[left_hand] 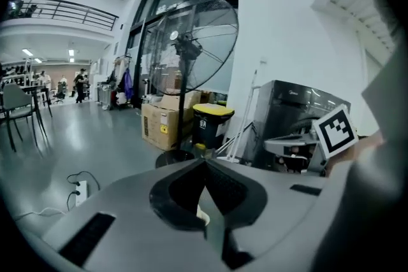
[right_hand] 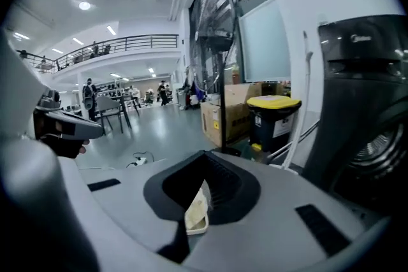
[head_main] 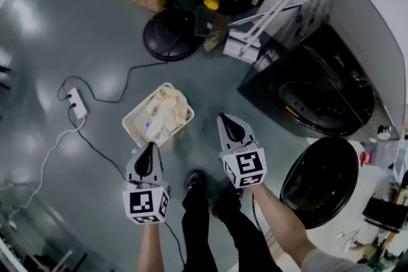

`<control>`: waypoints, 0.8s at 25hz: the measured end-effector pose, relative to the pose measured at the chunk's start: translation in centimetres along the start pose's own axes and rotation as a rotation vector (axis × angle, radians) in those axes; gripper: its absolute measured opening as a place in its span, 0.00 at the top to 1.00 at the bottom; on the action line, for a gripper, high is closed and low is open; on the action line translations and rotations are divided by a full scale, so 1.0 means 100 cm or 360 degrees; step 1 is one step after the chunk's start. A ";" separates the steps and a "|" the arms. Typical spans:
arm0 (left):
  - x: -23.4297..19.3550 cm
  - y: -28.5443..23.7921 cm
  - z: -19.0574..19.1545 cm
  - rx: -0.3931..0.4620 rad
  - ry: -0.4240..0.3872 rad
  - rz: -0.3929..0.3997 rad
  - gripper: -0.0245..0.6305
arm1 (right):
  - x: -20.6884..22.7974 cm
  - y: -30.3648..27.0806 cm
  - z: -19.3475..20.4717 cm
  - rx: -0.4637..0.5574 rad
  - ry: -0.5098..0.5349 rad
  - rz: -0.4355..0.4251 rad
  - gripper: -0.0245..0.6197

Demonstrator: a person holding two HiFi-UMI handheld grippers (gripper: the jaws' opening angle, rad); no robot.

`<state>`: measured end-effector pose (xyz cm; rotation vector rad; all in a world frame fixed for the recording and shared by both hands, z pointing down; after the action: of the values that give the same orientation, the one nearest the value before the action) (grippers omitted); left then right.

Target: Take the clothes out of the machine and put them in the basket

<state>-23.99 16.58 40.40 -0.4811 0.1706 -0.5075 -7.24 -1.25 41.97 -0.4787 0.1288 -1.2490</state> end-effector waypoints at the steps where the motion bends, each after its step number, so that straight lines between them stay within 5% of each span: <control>1: 0.015 -0.002 -0.005 0.0001 -0.0028 0.0045 0.93 | 0.012 0.020 0.000 0.0014 -0.0022 0.0059 0.93; 13: 0.205 0.016 -0.097 0.0068 -0.0256 0.0530 0.93 | 0.093 0.297 -0.002 0.0074 -0.0267 0.0774 0.93; 20: 0.256 0.062 -0.167 0.0098 -0.0294 0.0632 0.93 | 0.092 0.378 -0.053 0.0105 -0.0251 0.0866 0.93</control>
<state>-3.83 1.72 21.76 -0.4179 0.0696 -0.0783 27.06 -2.49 22.96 -0.4450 0.0764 -0.6781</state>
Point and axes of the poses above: the fingertips, and each gripper's own axes: y backward along the fingers, x to its right, z out of its underside, the point moved 7 cm from there along y, backward along the fingers, and after that the axes turned 15 degrees about -z, right-handed, at the moved point
